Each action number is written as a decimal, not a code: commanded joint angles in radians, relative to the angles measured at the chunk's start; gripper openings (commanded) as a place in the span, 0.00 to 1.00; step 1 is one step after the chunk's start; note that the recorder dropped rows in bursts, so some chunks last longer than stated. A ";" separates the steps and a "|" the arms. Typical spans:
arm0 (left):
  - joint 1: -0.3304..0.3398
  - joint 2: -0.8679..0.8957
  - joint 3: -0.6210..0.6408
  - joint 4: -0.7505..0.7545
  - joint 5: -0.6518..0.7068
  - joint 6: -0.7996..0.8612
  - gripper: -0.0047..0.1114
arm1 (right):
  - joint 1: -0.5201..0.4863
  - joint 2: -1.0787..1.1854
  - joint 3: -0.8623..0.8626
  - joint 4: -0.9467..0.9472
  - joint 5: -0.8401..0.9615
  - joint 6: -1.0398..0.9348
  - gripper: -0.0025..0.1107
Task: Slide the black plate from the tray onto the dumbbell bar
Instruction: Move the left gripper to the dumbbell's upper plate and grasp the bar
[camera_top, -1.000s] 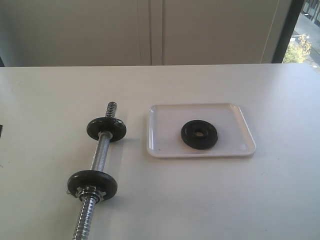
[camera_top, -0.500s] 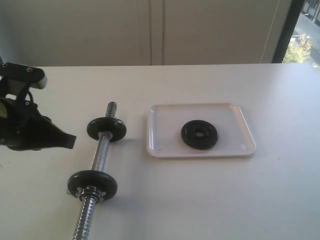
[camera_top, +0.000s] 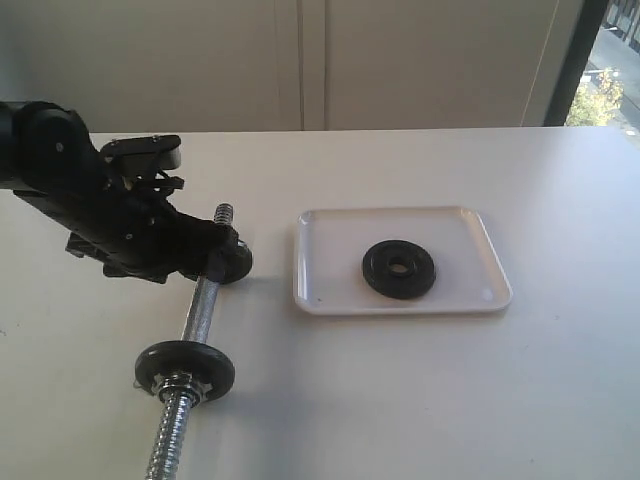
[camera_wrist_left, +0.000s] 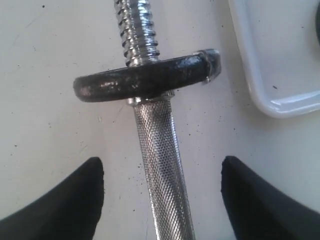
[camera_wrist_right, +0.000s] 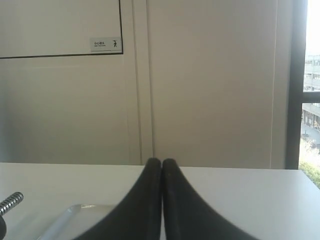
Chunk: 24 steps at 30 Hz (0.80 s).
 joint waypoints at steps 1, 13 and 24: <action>-0.004 0.048 -0.030 -0.034 -0.007 -0.009 0.64 | 0.004 -0.005 0.002 -0.006 -0.012 -0.002 0.02; -0.004 0.175 -0.065 -0.036 -0.070 0.003 0.64 | 0.004 -0.005 0.002 -0.006 -0.012 -0.002 0.02; -0.004 0.196 -0.074 -0.033 -0.068 0.018 0.55 | 0.004 -0.005 0.002 -0.011 -0.012 -0.013 0.02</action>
